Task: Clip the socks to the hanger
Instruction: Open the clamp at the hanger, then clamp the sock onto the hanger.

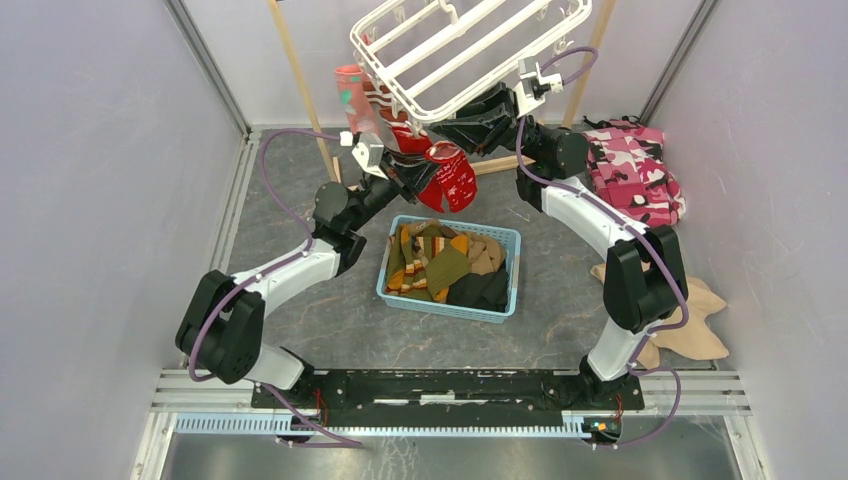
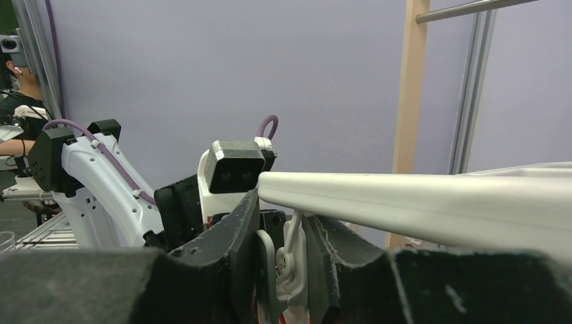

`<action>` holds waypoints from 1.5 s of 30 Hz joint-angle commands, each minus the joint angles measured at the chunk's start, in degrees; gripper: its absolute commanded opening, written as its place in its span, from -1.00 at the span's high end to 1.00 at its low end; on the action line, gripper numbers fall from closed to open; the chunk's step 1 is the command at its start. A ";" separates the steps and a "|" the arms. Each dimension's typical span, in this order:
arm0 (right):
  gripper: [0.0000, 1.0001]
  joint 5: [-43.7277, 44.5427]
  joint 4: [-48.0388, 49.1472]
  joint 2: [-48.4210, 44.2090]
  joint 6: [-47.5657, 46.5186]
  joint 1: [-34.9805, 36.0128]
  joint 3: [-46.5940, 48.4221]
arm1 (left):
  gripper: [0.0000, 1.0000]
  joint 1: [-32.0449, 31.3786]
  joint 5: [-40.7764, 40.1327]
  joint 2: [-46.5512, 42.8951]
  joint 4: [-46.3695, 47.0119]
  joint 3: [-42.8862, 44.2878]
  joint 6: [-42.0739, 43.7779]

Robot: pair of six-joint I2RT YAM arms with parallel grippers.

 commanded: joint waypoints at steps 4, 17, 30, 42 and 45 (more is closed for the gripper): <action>0.63 0.29 0.88 -1.86 -0.82 0.03 1.66 | 0.96 -0.22 -2.78 -2.06 -3.29 3.10 -3.80; 0.63 0.95 -1.51 -2.93 -3.80 0.03 0.65 | 0.96 -2.24 -5.55 -4.60 -6.98 4.22 -6.70; 0.63 1.12 -2.42 -3.54 -4.59 0.07 0.38 | 0.96 -3.60 -10.76 -5.56 -12.41 5.15 -7.73; 0.63 2.09 -4.66 -4.27 -7.43 0.14 -0.54 | 0.96 -4.89 -11.63 -7.80 -15.58 5.39 -9.79; 0.63 2.07 -4.77 -4.32 -7.54 0.13 -0.54 | 0.96 -5.37 -11.75 -8.13 -16.05 5.38 -10.07</action>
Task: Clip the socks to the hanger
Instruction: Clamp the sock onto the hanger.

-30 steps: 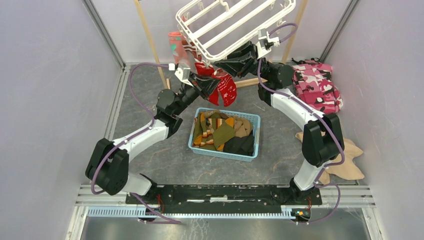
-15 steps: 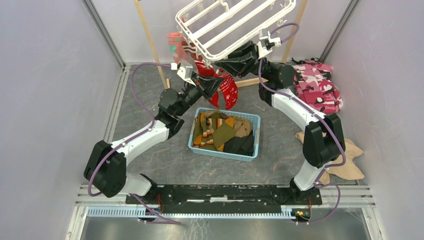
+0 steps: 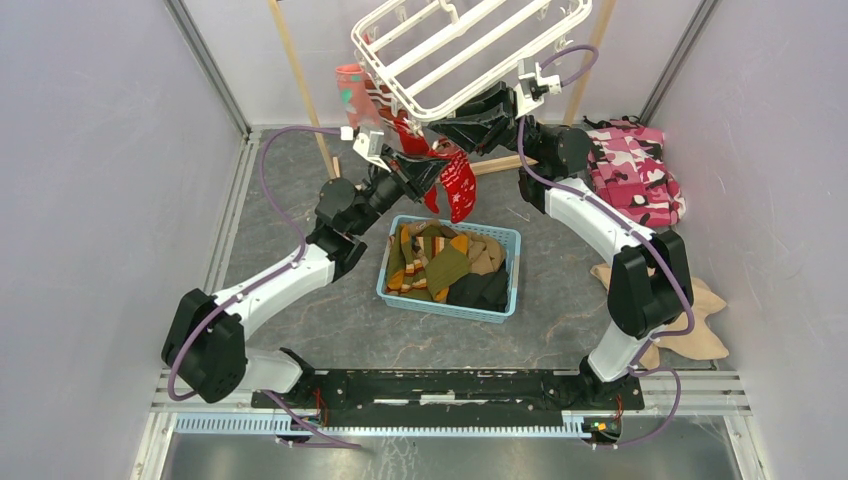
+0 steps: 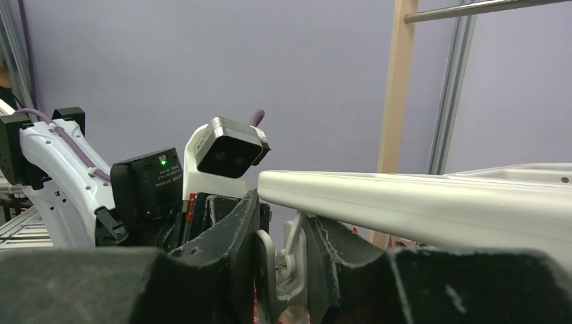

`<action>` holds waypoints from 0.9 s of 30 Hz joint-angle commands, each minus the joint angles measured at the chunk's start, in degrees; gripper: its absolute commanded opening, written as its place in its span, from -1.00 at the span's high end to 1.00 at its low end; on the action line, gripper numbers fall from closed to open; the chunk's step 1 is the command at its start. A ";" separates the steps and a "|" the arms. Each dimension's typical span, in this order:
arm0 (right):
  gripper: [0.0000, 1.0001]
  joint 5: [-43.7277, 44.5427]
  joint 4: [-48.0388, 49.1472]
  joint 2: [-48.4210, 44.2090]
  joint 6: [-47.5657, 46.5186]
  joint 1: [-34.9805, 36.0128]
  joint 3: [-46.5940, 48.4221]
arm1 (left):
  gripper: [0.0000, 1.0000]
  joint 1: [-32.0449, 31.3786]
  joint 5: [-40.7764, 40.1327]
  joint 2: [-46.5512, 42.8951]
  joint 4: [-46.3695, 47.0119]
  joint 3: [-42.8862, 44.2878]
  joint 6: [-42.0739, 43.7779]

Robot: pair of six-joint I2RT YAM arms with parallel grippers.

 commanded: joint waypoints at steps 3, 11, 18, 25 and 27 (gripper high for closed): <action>0.63 1.63 0.56 -2.20 -1.27 0.00 -0.17 | 0.96 -1.16 -1.37 -2.48 -0.18 2.52 -2.41; 0.63 1.63 -0.24 -2.52 -2.06 0.02 -0.30 | 0.96 -1.63 -4.06 -3.02 -3.09 3.82 -2.76; 0.63 2.29 -1.53 -2.90 -3.86 0.14 -0.80 | 0.96 -1.80 -2.99 -4.15 -2.71 3.66 -5.35; 0.63 3.19 -2.13 -3.65 -5.16 0.22 -1.26 | 0.96 -2.13 -0.65 -4.31 -2.26 3.90 -7.50; 0.62 3.19 -2.09 -3.58 -5.02 0.20 -1.18 | 0.96 -2.16 -0.18 -4.05 -1.66 3.74 -8.12</action>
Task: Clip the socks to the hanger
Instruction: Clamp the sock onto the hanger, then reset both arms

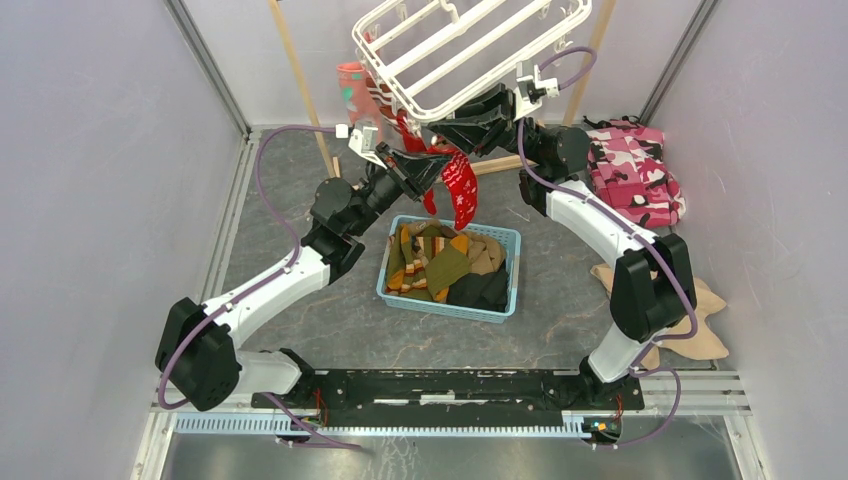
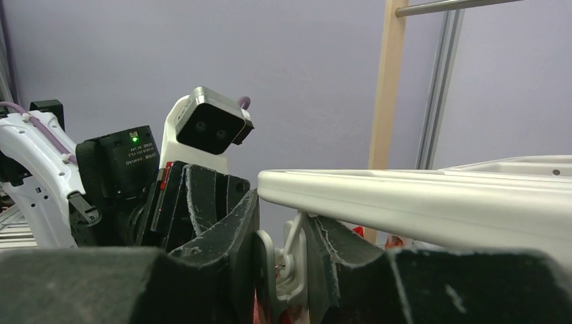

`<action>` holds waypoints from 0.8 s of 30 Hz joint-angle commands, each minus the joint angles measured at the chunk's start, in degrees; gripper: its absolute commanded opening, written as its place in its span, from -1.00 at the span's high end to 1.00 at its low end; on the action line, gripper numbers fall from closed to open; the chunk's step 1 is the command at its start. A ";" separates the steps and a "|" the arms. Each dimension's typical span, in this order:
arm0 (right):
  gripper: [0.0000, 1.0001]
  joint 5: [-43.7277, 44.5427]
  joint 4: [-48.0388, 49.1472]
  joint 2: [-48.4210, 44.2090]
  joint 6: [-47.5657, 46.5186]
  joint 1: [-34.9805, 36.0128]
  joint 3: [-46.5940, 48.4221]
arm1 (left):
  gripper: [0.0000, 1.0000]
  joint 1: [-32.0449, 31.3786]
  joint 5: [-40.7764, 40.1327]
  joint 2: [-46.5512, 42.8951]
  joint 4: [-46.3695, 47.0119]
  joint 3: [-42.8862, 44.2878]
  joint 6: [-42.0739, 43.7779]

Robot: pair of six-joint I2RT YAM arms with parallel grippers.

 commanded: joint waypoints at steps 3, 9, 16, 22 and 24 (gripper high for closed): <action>0.62 2.49 1.11 -2.33 -1.20 -0.06 0.00 | 0.96 -0.40 2.21 -0.83 2.59 1.96 -3.99; 0.14 1.99 2.05 -2.81 -1.19 0.02 -0.79 | 0.96 -0.34 2.24 -0.79 3.41 1.96 -4.45; -0.35 2.17 1.77 -4.22 -2.20 0.05 -2.33 | 0.96 -0.34 2.26 -0.85 3.45 2.05 -4.57; -0.69 3.46 -1.93 -7.79 -7.02 -0.07 -5.86 | 0.58 -0.34 1.92 -1.46 3.32 1.51 -4.85; -0.79 3.99 -3.84 -9.40 -8.94 -0.07 -7.38 | 0.39 -0.36 1.82 -2.01 3.06 1.16 -4.77</action>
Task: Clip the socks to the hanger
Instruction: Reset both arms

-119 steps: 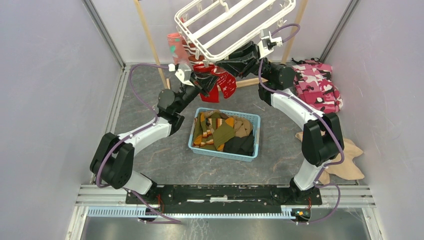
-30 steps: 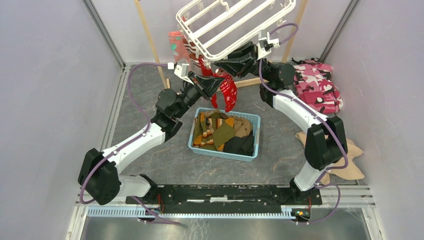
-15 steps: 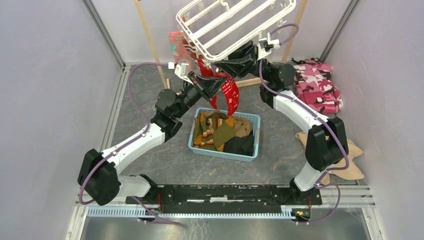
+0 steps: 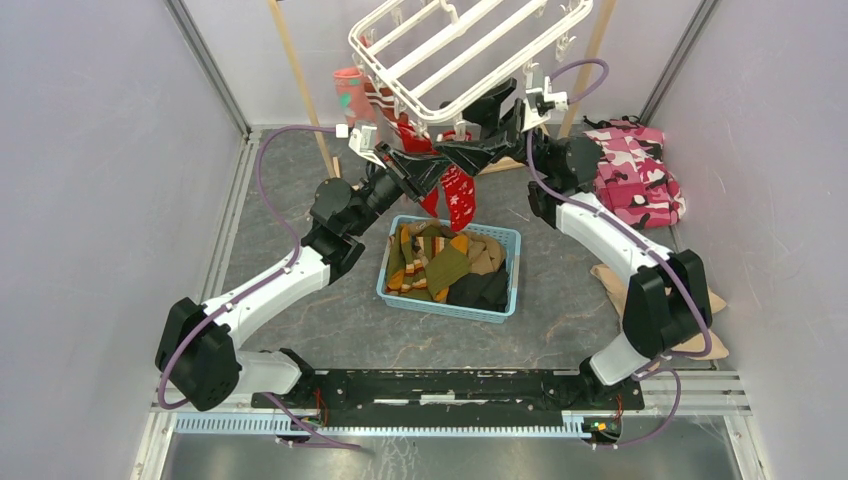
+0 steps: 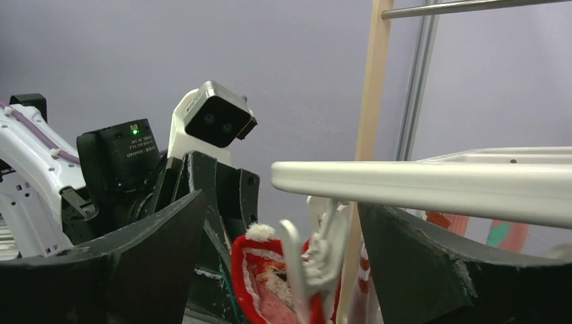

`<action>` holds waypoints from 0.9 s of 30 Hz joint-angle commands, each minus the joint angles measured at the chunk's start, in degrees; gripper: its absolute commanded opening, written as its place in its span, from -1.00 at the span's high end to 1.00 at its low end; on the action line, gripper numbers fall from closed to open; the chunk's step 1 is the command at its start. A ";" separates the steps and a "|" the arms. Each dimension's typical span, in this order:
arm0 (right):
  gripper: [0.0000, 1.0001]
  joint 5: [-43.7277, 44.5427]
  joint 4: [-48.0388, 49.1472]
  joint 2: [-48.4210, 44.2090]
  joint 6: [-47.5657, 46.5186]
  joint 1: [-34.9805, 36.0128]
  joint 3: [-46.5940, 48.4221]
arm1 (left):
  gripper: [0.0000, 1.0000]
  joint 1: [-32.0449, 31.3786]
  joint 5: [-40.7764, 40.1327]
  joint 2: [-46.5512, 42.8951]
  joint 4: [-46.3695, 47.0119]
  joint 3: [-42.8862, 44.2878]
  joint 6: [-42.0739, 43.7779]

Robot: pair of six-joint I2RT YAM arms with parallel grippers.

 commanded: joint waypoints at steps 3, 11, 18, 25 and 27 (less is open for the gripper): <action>-0.90 2.37 -3.90 -7.00 -6.87 -0.27 -4.66 | 0.22 -0.25 0.24 -3.38 2.03 0.33 -1.44; -0.96 4.13 -10.07 -14.47 -11.86 -3.28 -12.50 | -0.04 -0.25 -1.34 -7.65 -1.05 -2.61 0.18; -0.96 6.10 -21.20 -22.42 -21.53 -5.68 -18.22 | -0.23 -0.24 -3.65 -13.67 -6.11 -6.11 3.42; -0.96 9.52 -28.83 -30.54 -27.19 -10.29 -23.62 | -0.55 -0.27 -4.84 -22.60 -15.49 -8.42 9.58; -0.96 12.82 -34.08 -33.29 -30.84 -10.73 -24.49 | -0.67 -0.25 -5.42 -25.00 -18.69 -9.13 11.39</action>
